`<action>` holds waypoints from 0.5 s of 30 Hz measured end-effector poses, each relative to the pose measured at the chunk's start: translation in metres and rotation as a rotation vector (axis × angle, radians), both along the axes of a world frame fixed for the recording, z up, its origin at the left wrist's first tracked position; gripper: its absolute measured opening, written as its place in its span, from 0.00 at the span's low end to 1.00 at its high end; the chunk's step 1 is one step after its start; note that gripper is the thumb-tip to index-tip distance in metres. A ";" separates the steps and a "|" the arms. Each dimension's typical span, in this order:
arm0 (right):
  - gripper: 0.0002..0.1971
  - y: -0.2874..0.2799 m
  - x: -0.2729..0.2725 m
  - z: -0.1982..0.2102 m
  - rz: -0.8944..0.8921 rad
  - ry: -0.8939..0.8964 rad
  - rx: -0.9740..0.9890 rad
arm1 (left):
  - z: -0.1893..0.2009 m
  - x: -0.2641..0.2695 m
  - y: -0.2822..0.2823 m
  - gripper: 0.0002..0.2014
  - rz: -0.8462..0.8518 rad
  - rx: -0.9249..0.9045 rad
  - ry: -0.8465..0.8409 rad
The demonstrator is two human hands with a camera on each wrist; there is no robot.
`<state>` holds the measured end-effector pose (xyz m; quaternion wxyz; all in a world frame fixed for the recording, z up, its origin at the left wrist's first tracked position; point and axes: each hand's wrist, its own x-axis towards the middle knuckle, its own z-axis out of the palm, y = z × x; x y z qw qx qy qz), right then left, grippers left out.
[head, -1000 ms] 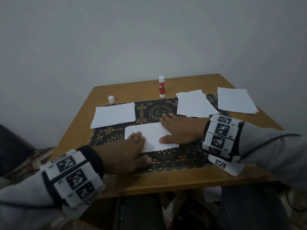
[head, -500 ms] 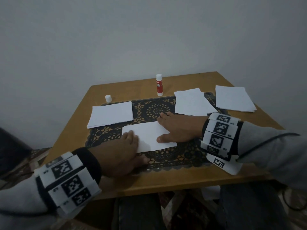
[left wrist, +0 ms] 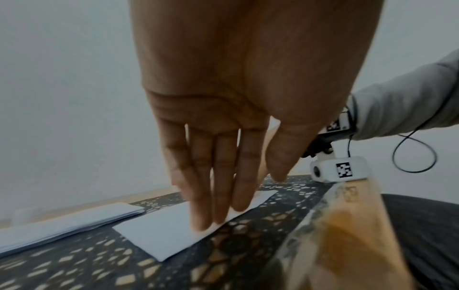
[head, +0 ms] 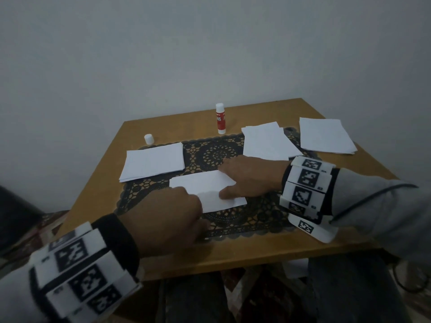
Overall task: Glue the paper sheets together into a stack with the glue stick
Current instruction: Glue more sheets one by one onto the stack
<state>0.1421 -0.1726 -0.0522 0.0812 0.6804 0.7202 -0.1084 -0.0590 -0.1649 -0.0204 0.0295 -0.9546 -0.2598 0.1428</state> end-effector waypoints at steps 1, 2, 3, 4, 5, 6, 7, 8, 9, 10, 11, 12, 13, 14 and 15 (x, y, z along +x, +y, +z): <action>0.32 0.000 0.000 0.000 -0.001 0.005 0.010 | -0.001 0.002 0.006 0.18 -0.005 0.025 -0.055; 0.31 0.000 0.000 -0.001 -0.002 0.011 0.023 | -0.002 0.004 0.014 0.17 0.015 0.020 -0.093; 0.29 0.001 0.000 -0.001 -0.005 0.019 0.039 | -0.004 0.007 0.024 0.19 0.064 -0.010 -0.098; 0.28 0.001 0.001 0.000 -0.010 0.030 0.056 | -0.007 0.009 0.034 0.25 0.117 -0.065 -0.082; 0.26 0.001 0.001 0.000 -0.016 0.046 0.072 | -0.009 0.011 0.043 0.30 0.164 -0.125 -0.057; 0.25 0.001 0.002 0.000 -0.020 0.061 0.089 | -0.010 0.012 0.051 0.35 0.192 -0.167 -0.049; 0.24 0.001 0.002 0.001 -0.020 0.072 0.106 | -0.012 0.013 0.058 0.37 0.209 -0.188 -0.054; 0.24 0.001 0.003 0.001 -0.016 0.075 0.120 | -0.013 0.014 0.064 0.39 0.219 -0.194 -0.070; 0.24 0.002 0.003 0.001 -0.009 0.075 0.127 | -0.013 0.014 0.070 0.40 0.228 -0.197 -0.077; 0.24 0.002 0.003 0.000 -0.003 0.073 0.130 | -0.013 0.014 0.074 0.41 0.233 -0.197 -0.076; 0.25 0.002 0.004 0.000 0.000 0.073 0.132 | -0.013 0.015 0.078 0.42 0.241 -0.199 -0.066; 0.26 0.002 0.004 0.000 0.000 0.077 0.134 | -0.013 0.015 0.081 0.43 0.245 -0.205 -0.056; 0.27 0.003 0.004 -0.001 -0.001 0.083 0.136 | -0.013 0.016 0.083 0.44 0.250 -0.212 -0.050; 0.27 0.003 0.004 -0.001 -0.001 0.089 0.137 | -0.013 0.016 0.085 0.44 0.259 -0.221 -0.044; 0.27 0.003 0.004 -0.002 -0.001 0.092 0.136 | -0.013 0.017 0.087 0.44 0.269 -0.232 -0.037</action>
